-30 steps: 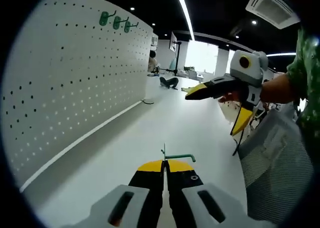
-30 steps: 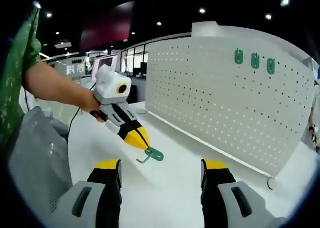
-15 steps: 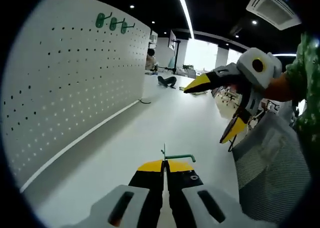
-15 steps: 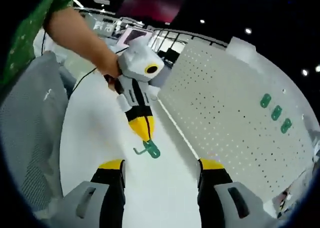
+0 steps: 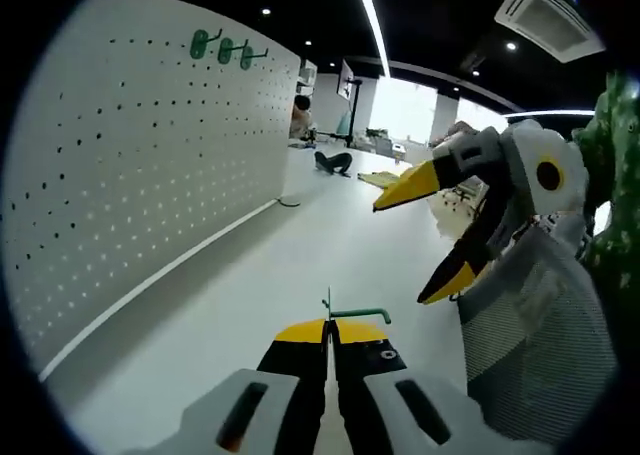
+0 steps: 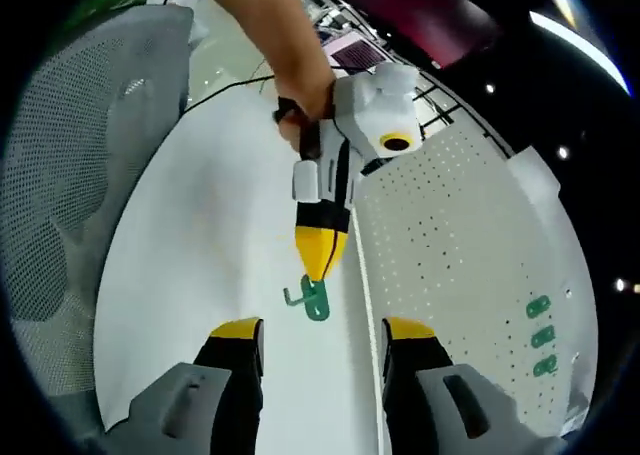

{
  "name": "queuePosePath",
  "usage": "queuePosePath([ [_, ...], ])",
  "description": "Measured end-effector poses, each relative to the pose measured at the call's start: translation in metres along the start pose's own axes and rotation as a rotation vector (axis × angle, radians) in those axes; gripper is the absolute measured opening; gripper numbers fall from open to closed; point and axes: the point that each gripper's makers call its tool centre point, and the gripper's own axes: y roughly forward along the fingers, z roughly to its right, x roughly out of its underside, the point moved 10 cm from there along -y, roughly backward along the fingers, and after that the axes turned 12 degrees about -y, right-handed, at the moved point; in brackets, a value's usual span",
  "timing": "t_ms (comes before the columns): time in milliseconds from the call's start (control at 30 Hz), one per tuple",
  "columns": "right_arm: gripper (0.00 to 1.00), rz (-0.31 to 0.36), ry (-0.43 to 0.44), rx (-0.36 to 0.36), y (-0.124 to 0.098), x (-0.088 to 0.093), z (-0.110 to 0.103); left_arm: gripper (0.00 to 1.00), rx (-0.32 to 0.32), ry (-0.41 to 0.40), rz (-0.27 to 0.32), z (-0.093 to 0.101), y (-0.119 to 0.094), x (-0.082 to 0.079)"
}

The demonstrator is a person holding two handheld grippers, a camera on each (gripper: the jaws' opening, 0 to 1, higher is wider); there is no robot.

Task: Insert the hook assembly into the mounting plate slot until the hook locks in place.

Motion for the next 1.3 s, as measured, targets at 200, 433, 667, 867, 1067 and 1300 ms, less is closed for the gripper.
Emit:
queuePosePath([
  [200, 0.4, -0.004, -0.057, -0.006, 0.005, -0.007, -0.001, 0.02, 0.009, -0.008, 0.01, 0.005, -0.001, -0.001],
  [433, 0.35, -0.018, -0.134, -0.012, 0.008, -0.012, -0.003, 0.02, 0.009, -0.014, 0.011, 0.009, -0.004, -0.002],
  [667, 0.28, -0.035, -0.192, 0.009, 0.011, -0.017, -0.003, 0.02, 0.02, -0.036, 0.019, 0.013, -0.006, -0.002],
  [867, 0.24, -0.045, -0.232, 0.023, 0.011, -0.02, -0.002, 0.02, 0.024, -0.061, 0.025, 0.014, -0.006, -0.003],
  [1067, 0.21, -0.053, -0.268, 0.024, 0.011, -0.021, -0.005, 0.02, 0.031, -0.102, 0.024, 0.015, -0.006, -0.003],
  [1300, 0.19, -0.065, -0.295, 0.021, 0.012, -0.021, -0.005, 0.02, 0.062, -0.234, 0.004, 0.015, -0.004, -0.001],
])
